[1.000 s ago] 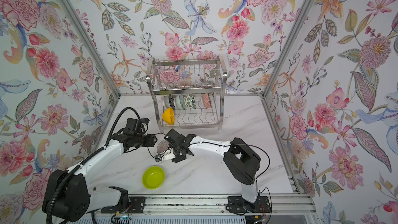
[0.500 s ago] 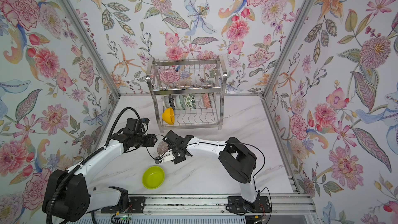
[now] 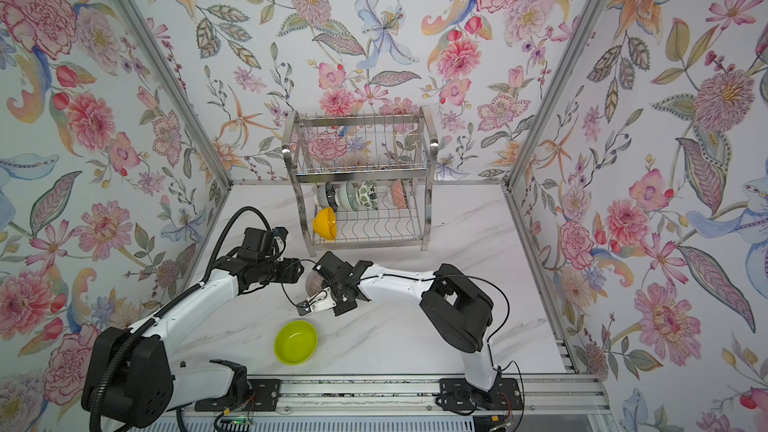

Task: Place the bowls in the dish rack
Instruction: 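Lower the right gripper and close it on the purple-striped bowl's rim, then lift and tilt the purple-striped bowl with the right gripper toward the rack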

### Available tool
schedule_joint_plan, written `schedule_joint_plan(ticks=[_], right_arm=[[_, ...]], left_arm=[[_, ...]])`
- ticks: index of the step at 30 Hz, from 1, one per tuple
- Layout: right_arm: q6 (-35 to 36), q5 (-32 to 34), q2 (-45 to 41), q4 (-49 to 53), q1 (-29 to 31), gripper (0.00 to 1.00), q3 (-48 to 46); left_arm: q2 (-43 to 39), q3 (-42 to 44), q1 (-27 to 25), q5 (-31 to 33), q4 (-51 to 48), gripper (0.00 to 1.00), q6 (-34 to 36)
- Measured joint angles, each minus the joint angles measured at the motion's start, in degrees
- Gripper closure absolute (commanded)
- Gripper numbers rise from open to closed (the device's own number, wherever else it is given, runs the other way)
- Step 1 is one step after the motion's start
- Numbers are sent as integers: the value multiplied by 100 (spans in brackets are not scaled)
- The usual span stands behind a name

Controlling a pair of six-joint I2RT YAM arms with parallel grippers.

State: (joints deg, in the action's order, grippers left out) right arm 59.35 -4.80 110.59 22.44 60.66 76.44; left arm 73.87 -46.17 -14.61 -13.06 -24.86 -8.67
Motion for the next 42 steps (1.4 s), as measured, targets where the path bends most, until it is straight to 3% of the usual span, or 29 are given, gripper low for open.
schedule_joint_plan(ticks=[7,20,22,42], right_arm=[[-144,-87,-11,-68,-13,95,-11],[-774,-605,-603,-452,-317,96,-439],[-898,-728,-713,-575,-389,96,-492],[-2498,-1880,-1228,-2533,-1307,96,-1410]], left_arm=[[-52,0,0,-4,2,29,2],[-605,107,0,33,160,9,184],[-671,142,0,79,201,1,208],[-1132,282,0,328,518,1,245]])
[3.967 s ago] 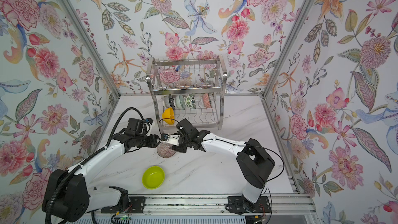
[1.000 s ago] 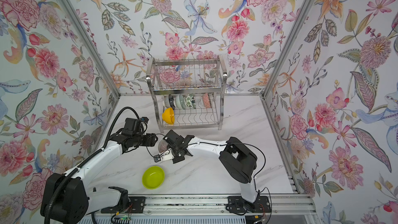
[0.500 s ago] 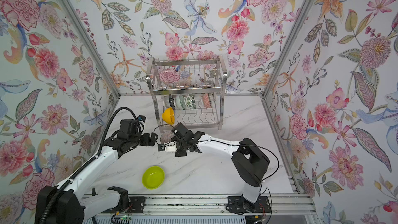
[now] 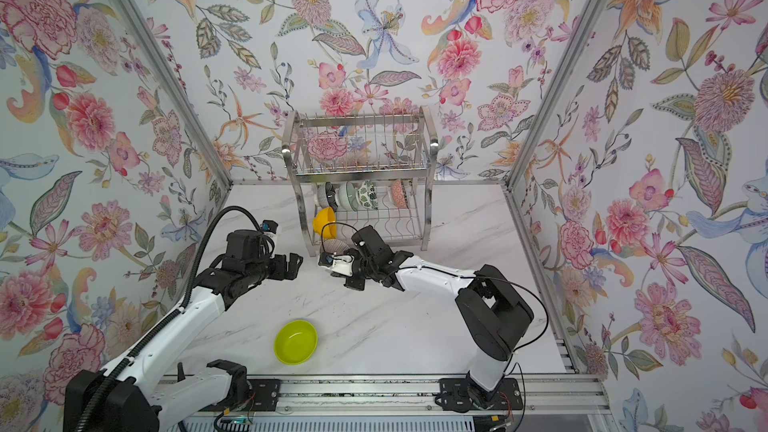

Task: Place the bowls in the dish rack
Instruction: 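Lift and tilt the purple-striped bowl with the right gripper toward the rack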

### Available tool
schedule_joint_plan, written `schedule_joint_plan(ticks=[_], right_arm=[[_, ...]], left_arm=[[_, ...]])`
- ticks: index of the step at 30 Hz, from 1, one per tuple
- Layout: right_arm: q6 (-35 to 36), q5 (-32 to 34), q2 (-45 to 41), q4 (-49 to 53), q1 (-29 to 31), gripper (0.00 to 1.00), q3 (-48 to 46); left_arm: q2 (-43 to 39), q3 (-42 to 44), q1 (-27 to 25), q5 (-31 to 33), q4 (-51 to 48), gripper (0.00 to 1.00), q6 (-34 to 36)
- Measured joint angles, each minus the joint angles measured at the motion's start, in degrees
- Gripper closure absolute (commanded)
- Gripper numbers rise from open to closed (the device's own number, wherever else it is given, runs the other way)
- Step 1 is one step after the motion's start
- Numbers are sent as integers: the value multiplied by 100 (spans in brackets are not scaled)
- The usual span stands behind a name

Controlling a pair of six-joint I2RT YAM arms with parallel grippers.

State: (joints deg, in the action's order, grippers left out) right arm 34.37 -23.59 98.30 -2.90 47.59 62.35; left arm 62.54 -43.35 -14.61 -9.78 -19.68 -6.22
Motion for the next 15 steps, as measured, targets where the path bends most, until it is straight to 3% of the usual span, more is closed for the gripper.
schedule_joint_plan(ticks=[15], right_arm=[[-2076,-280,-55,-2830,-621,96,-697]], left_arm=[[-310,214,0,-66,258,1,63]])
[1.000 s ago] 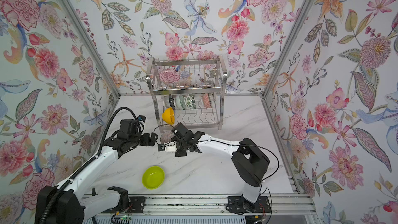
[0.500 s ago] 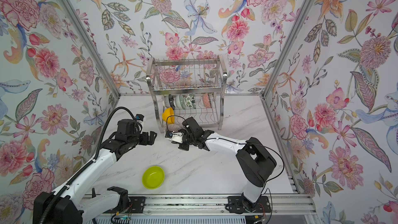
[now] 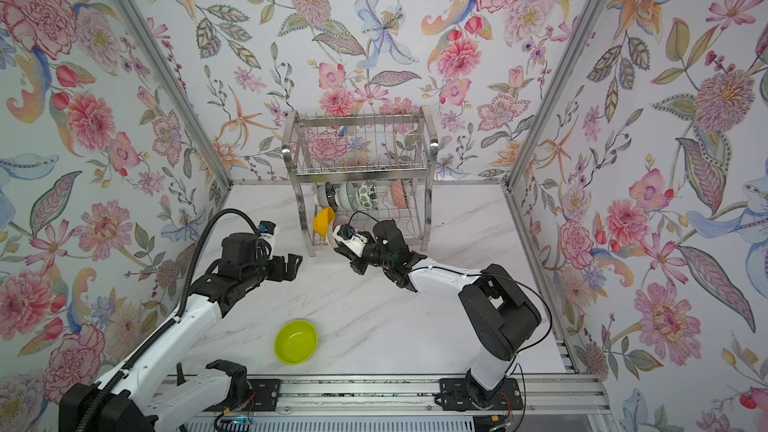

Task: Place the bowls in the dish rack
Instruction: 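Lift and tilt the purple-striped bowl with the right gripper toward the rack, then lower the purple-striped bowl into the rack beside the yellow bowl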

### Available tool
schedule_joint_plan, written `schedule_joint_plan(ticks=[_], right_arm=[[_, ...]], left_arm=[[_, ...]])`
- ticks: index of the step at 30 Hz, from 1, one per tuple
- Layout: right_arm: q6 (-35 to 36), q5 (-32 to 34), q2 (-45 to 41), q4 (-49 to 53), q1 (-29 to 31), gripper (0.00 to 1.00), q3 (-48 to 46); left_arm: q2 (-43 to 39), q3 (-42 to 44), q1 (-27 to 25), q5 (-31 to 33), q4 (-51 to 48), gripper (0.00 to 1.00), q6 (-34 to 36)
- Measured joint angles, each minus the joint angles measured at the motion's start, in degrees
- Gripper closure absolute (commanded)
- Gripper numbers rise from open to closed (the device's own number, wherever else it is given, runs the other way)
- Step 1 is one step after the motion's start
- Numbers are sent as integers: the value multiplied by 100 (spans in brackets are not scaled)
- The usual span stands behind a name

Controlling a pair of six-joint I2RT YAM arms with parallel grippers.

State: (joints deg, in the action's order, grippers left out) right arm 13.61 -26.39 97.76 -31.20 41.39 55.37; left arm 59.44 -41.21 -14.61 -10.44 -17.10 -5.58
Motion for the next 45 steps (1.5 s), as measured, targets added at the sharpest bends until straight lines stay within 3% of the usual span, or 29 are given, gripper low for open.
schedule_joint_plan(ticks=[8,19,31,45], right_arm=[[-1510,140,509,-1751,-225,96,-9],[-3694,282,1309,-3370,-525,96,-11],[-5480,396,1764,-3901,-697,96,210],[-7040,411,2149,-4050,-828,94,579]], left_arm=[[-50,35,0,-129,87,1,4],[-66,63,0,-133,98,1,20],[-66,66,0,-133,96,1,20],[-66,66,0,-133,98,1,20]])
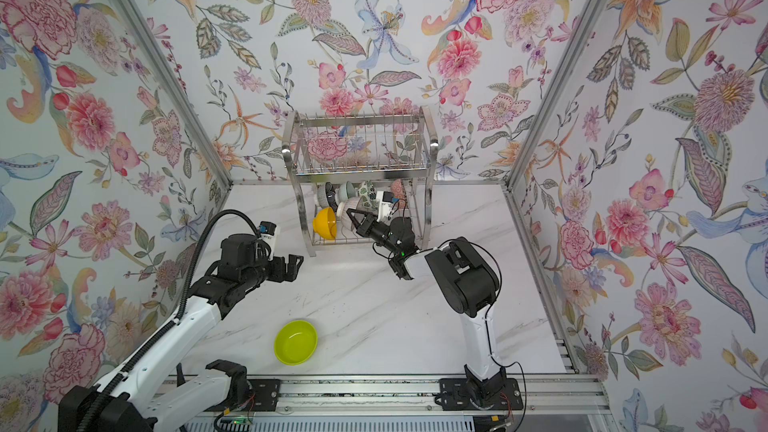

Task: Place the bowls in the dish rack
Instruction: 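Lower the purple-striped bowl into the rack beside the yellow bowl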

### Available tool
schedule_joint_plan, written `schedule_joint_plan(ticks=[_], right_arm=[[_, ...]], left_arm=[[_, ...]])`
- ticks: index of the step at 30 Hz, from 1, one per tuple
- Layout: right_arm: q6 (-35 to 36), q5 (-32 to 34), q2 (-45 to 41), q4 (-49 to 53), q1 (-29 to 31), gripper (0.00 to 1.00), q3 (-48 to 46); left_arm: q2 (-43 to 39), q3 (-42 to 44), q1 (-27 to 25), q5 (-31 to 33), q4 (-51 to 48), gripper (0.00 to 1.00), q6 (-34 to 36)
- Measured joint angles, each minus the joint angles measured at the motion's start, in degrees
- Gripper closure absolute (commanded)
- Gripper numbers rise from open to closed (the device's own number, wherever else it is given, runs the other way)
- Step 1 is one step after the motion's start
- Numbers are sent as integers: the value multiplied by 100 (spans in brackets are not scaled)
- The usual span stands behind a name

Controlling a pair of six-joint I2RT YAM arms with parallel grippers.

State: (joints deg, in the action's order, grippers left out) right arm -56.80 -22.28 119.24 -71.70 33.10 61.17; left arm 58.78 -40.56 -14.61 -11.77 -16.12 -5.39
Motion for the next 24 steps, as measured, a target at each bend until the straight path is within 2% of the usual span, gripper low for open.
schedule_joint_plan(ticks=[14,24], right_arm=[[-1080,-531,278,525,-184,94,769],[-1338,-896,422,1099,-444,95,905]], left_arm=[[0,0,0,0,-2,1,0],[0,0,0,0,-2,1,0]])
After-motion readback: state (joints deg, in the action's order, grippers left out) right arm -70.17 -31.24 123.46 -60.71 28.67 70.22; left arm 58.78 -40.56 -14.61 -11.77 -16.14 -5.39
